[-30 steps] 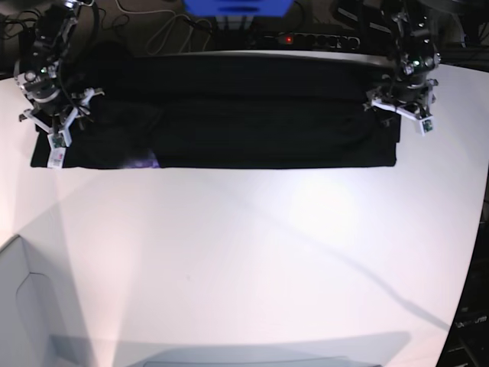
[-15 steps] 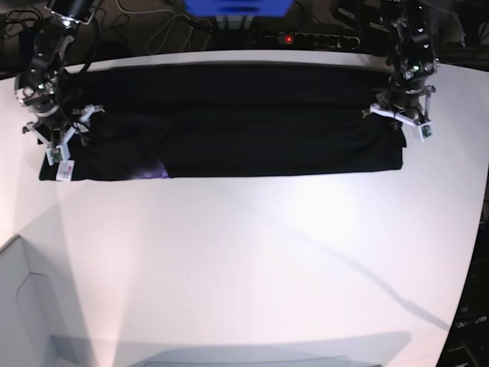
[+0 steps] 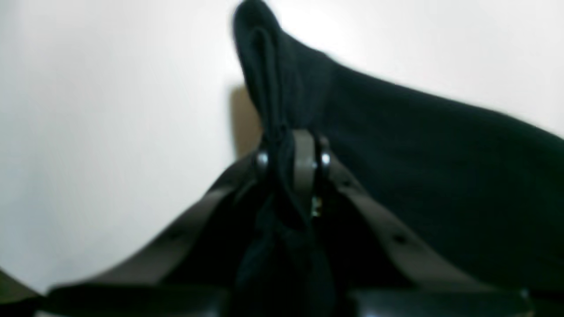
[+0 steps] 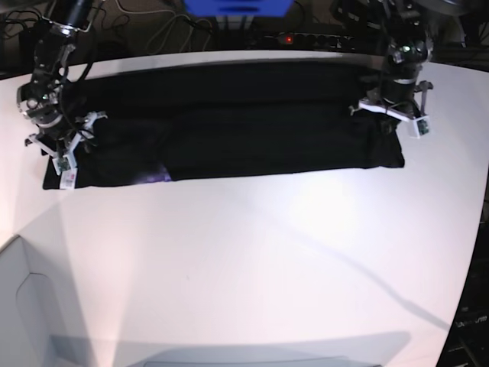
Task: Fold the T-shirt properly
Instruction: 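Grasp the strip's middle with the left gripper and fold its end toward the right gripper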
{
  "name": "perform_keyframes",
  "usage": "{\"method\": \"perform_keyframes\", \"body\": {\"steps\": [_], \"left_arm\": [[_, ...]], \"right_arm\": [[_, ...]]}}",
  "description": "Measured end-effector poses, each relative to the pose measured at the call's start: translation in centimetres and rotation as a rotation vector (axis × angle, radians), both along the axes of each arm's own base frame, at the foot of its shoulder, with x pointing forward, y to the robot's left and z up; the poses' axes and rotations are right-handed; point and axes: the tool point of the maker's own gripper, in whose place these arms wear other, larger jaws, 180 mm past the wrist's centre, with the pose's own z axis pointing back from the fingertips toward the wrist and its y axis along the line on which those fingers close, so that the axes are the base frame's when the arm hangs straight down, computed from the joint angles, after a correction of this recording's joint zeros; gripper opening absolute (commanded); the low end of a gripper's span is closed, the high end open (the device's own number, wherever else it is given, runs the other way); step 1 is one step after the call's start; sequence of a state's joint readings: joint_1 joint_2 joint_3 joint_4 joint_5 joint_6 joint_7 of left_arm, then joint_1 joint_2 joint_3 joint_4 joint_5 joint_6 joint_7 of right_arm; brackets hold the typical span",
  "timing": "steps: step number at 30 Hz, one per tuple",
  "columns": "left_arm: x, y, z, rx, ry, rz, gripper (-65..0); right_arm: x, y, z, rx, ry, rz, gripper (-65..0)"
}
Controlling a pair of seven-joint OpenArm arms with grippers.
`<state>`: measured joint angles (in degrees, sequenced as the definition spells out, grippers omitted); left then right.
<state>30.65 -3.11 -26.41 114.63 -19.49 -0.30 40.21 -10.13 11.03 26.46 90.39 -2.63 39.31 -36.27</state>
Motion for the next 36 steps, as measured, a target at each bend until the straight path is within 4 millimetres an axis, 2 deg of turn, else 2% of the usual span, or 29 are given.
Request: {"method": "perform_keyframes", "body": {"steps": [2,5,11,15,19,22,26,29,36], "left_arm": [[-0.2,-1.8,-1.0,-0.034,0.033,-0.038,-65.0],[0.2,-5.0,-1.4,-0.074,0.033,-0.115,-65.0],[0.4,-13.3,-1.9,-0.189,0.042,-0.309,-65.0],[1.2,-18.2,-1.0,-0.246,0.012,-0.433,-65.0],[2.2,-22.3,0.6,-0.285,-0.038,-0.542,-65.0],[2.8,-24.5,1.0,-0.303,-0.055,-0.603,-65.0],[3.6,-26.3,0.3,-0.298,-0.045,-0.661,-65.0],[3.5,-28.1,-0.6,-0.301,-0.019,-0.715,-65.0],[3.4,-31.3,-1.1,-0.303,-0.003,-0.816,-65.0]], "right_arm": [[0.0,0.3,0.0,-0.001,-0.005,-0.004,-32.1],[0.3,0.3,0.0,-0.009,-0.003,-0.005,-32.1],[0.8,0.3,0.2,-0.03,-0.006,0.0,-32.1],[1.2,0.2,0.3,-0.037,-0.005,-0.002,-32.1],[1.3,0.2,0.4,-0.036,-0.007,-0.002,-32.1],[1.3,0.2,0.4,-0.037,-0.007,-0.002,-32.1],[1.3,0.2,0.4,-0.036,-0.007,-0.002,-32.1],[1.3,0.2,0.4,-0.037,-0.006,-0.003,-32.1],[1.4,0.2,0.4,-0.036,-0.008,-0.002,-32.1]]}}
